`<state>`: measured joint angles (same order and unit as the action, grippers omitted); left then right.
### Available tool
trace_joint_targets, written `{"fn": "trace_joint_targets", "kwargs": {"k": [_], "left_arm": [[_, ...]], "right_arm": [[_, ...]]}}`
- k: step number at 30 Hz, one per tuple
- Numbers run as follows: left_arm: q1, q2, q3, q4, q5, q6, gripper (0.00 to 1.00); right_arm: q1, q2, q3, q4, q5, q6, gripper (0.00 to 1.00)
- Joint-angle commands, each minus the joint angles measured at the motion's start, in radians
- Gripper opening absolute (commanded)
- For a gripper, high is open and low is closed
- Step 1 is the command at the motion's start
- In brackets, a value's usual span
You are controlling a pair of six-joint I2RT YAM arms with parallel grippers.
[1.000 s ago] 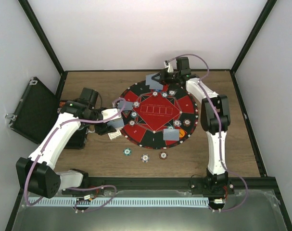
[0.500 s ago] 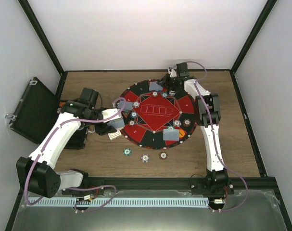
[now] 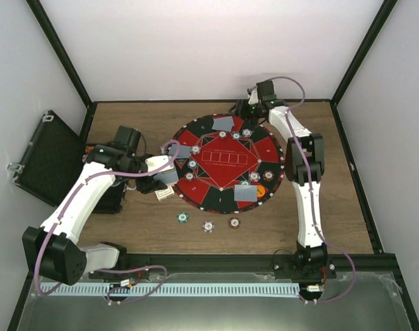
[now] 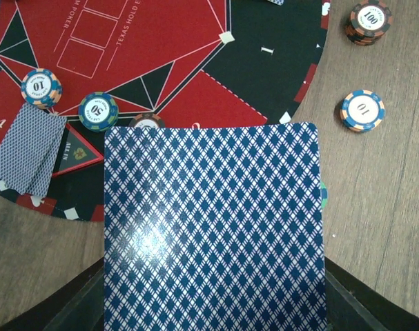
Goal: Distribute texas hold em gaming equipment
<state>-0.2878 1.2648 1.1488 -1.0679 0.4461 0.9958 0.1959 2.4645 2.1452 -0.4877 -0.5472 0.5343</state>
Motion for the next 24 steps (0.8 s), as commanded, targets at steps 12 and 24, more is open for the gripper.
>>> {"fn": "trace_joint_targets", "kwargs": {"k": [12, 24], "left_arm": [[0.001, -0.054, -0.011, 0.008, 0.022, -0.017, 0.04], [0.001, -0.065, -0.014, -0.006, 0.036, -0.012, 0.04]], "right_arm": [[0.164, -0.744, -0.781, 0.241, -0.076, 0.065, 0.83], [0.454, -0.947, -1.141, 0.587, -0.249, 0.303, 0.88]]}}
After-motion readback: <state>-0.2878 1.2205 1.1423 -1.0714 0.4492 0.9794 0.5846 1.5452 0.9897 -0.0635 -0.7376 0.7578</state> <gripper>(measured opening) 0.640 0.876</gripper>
